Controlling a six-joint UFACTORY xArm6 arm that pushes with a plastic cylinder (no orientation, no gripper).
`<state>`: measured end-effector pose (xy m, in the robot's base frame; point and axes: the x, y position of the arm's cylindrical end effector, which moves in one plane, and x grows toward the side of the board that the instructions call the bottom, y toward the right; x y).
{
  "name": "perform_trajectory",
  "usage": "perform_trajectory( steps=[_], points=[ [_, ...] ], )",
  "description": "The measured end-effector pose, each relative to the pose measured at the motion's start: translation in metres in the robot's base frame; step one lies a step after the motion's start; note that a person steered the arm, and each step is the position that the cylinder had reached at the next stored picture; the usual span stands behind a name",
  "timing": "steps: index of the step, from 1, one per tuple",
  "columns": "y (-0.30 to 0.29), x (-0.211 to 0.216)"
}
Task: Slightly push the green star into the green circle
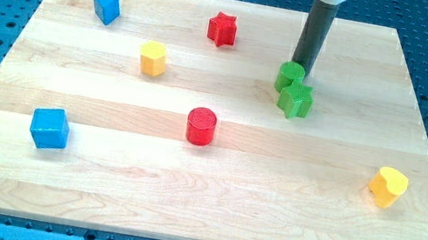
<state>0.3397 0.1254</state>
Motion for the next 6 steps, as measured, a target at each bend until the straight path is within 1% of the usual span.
perform_trajectory(
  steps=[1, 2, 3, 4, 5, 6],
  points=[
    [0.047, 0.008],
    [0.091, 0.091],
    [0.038, 0.102],
    [0.022, 0.078],
    [0.015, 0.063],
    [0.012, 0.124]
  ],
)
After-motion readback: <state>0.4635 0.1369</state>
